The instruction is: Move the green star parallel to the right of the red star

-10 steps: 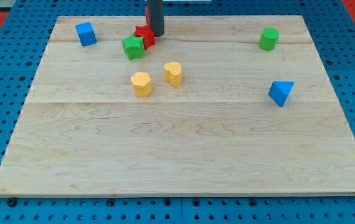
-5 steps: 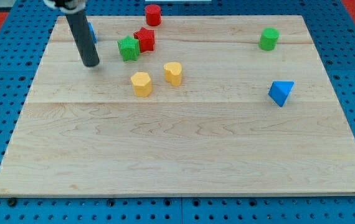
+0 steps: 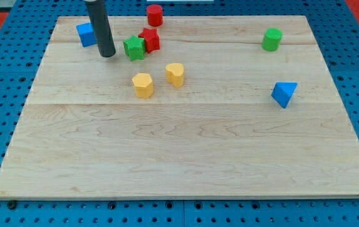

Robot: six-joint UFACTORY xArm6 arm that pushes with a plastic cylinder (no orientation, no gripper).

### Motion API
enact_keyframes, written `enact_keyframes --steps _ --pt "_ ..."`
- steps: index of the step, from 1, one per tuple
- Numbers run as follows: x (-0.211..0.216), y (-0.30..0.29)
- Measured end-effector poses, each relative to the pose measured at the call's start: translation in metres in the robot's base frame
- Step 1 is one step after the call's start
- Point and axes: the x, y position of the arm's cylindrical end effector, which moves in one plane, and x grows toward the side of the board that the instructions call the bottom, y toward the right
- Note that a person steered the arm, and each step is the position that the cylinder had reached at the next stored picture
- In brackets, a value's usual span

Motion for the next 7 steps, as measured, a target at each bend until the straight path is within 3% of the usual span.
enact_keyframes --steps 4,5,7 --pt "-0.018 -0.015" --pt "-0.022 -0.001" --pt "0.005 0.094"
